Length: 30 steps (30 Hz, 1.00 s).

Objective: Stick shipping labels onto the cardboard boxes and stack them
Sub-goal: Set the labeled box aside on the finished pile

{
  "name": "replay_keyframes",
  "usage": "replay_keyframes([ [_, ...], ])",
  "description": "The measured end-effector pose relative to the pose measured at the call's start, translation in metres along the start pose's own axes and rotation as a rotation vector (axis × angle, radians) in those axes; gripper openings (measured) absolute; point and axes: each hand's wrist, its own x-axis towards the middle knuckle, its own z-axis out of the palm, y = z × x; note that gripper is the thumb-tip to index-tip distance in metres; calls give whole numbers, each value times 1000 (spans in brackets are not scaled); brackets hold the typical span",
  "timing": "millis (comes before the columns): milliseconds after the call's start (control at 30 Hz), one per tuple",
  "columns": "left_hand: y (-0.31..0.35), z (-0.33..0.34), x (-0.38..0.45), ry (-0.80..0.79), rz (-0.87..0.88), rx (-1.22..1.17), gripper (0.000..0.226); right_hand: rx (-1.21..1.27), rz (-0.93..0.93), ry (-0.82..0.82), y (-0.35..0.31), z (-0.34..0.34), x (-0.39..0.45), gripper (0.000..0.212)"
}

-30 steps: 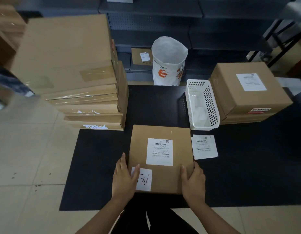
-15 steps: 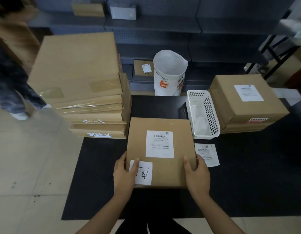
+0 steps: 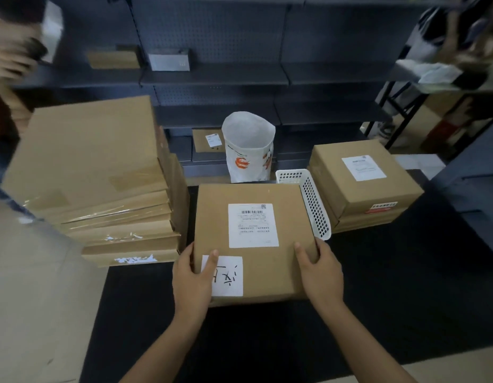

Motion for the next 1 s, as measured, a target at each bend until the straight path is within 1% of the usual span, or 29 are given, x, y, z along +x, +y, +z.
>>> replay_keyframes([
  [100, 24, 20, 5, -14, 1, -23, 54, -52, 7, 1, -8, -23, 24, 58],
  [233, 57, 63, 6, -12, -9, -32, 47, -65, -61, -4, -18, -67, 69, 57],
  [333, 86, 109, -2, 33, 8, -62, 39, -55, -95, -26, -18, -107, 112, 58],
  [400, 107, 146, -7, 54, 13, -79, 39, -47, -117, -40, -15, -134, 144, 57],
  [467, 123, 182, -8, 55, 5, -72, 45, -50, -125, -53, -10, -162, 174, 55],
  [567, 144, 235, -3, 65, 16, -95, 34, -77, -125, -66, -3, -201, 218, 57],
  [667, 170, 286, 9, 50, 37, -68, 32, -89, -119, -56, 3, -228, 262, 54],
  [733, 181, 316, 21, 24, 17, -88, 31, -99, -109, -58, 6, -239, 292, 52],
  [867, 186, 358, 42, 3, -18, -76, 45, -94, -99, -75, 15, -248, 337, 54],
  [967, 184, 376, 52, -7, -47, -66, 50, -90, -83, -86, 26, -245, 357, 55],
  [1000, 183, 380, 54, -4, -51, -57, 56, -92, -78, -96, 29, -243, 362, 55],
])
